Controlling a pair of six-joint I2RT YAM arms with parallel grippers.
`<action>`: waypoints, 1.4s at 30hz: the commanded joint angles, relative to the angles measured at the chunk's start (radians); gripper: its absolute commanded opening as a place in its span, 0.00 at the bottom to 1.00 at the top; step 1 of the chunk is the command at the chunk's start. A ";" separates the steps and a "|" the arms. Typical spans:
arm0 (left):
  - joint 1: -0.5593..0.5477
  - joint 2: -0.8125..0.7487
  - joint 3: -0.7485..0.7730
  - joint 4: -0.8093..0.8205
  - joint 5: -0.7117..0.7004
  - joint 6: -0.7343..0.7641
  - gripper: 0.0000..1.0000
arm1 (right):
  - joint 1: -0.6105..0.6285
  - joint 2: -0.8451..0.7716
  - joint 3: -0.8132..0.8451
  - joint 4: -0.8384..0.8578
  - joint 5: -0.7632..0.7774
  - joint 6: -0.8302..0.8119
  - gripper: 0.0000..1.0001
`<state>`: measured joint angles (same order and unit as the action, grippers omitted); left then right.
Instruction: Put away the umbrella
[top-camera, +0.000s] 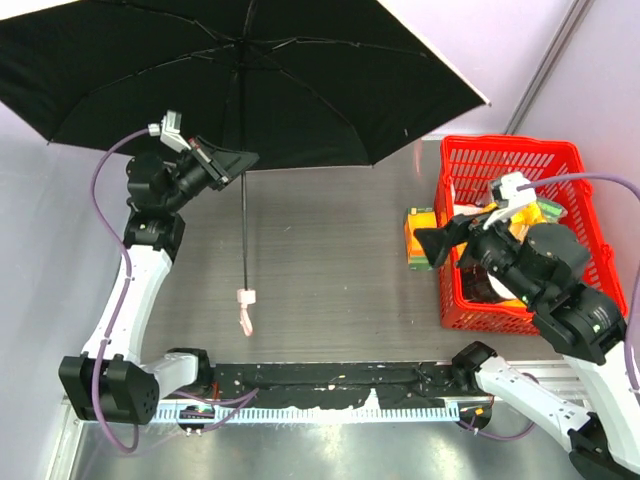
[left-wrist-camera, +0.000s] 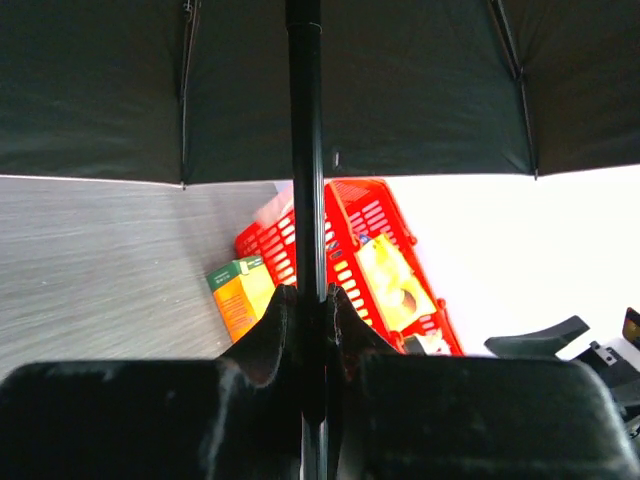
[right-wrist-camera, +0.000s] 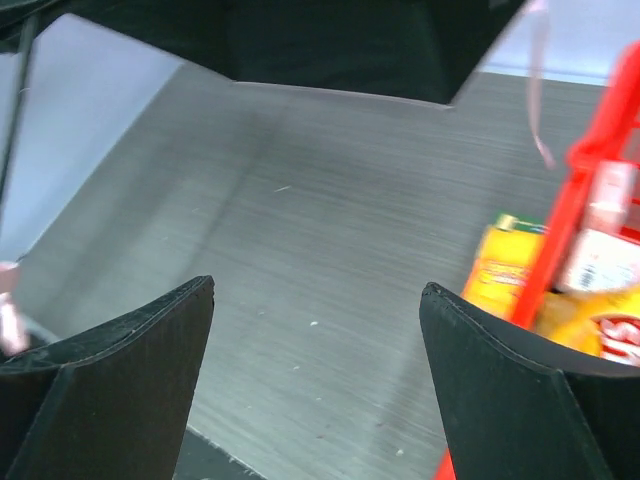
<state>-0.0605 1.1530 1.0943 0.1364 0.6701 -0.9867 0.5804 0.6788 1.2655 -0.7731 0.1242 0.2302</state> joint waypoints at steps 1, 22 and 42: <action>-0.071 -0.058 0.070 0.025 -0.113 -0.043 0.00 | 0.001 0.080 0.001 0.162 -0.328 0.042 0.88; -0.758 -0.142 0.119 -0.195 -1.190 0.471 0.00 | 0.337 0.568 0.170 0.656 0.267 0.532 0.78; -0.828 -0.133 0.115 -0.247 -1.330 0.528 0.00 | 0.345 0.900 0.476 0.744 0.127 0.460 0.59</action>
<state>-0.8814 1.0340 1.1603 -0.1772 -0.6086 -0.4835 0.9211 1.5734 1.6920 -0.0910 0.2893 0.7094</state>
